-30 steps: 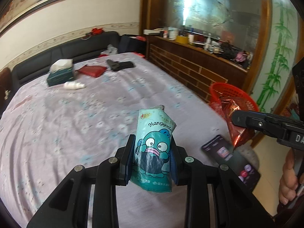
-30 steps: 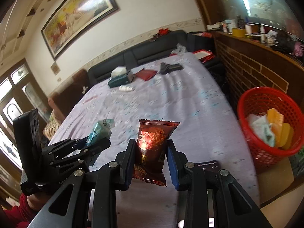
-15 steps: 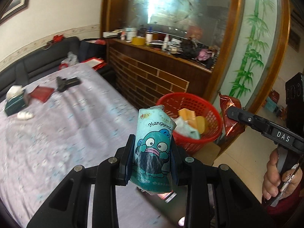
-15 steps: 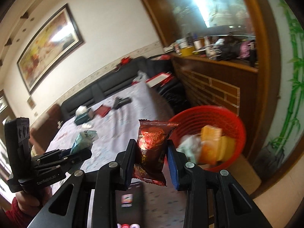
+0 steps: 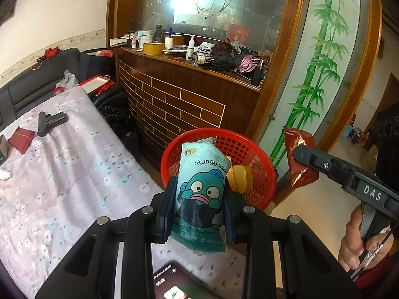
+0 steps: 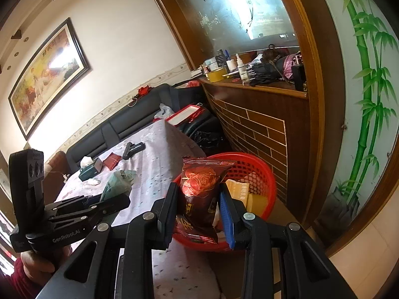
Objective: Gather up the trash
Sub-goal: 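Carry both packets over the red basket and open both grippers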
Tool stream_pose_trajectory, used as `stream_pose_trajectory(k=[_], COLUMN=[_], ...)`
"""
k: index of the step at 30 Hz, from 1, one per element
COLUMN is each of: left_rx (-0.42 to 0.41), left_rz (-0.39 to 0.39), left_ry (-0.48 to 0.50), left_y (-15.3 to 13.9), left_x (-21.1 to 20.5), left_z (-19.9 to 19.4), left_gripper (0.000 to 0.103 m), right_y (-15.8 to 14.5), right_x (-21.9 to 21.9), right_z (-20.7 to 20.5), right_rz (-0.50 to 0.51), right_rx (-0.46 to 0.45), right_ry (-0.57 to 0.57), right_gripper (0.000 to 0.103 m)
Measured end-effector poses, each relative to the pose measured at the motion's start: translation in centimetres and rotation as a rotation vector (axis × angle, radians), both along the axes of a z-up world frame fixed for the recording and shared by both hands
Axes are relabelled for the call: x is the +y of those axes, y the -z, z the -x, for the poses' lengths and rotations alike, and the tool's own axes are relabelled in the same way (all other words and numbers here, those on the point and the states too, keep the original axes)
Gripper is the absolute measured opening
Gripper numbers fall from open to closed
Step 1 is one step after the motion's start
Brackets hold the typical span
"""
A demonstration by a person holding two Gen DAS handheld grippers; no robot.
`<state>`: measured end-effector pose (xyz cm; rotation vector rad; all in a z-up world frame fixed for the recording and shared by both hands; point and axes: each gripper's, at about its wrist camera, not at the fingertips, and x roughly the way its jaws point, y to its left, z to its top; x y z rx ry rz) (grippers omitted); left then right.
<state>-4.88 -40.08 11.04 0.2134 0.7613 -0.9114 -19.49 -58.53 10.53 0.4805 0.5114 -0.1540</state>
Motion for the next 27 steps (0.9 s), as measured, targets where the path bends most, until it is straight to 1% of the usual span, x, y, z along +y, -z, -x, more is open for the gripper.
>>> stream_pose_trajectory(k=[6,10,20,27], left_rx=[0.016,0.042,0.031,0.052], left_rz=[0.006,0.006,-0.05,-0.072], left_ry=[-0.003,0.0,-0.007,0.001], left_y=[0.6,1.2,3.4,4.8], left_x=[-1.9,-3.2,-5.3,-6.2], left_z=[-1.2,-2.0,-2.7,-3.0], left_gripper=[0.031,0.032,0.033,0.034], right_y=[0.3,0.3,1.8,2.9], right_x=[-1.5,-2.1,-3.1,-3.4], right_z=[-0.9,-1.9,-3.9,-4.9], right_rz=[0.005,0.013,0.004,0.0], right_rx=[0.008,0.011,0.038,0.07], right_ry=[0.014,0.014,0.0,-0.014], right_gripper=[0.035,0.035,0.035,0.035])
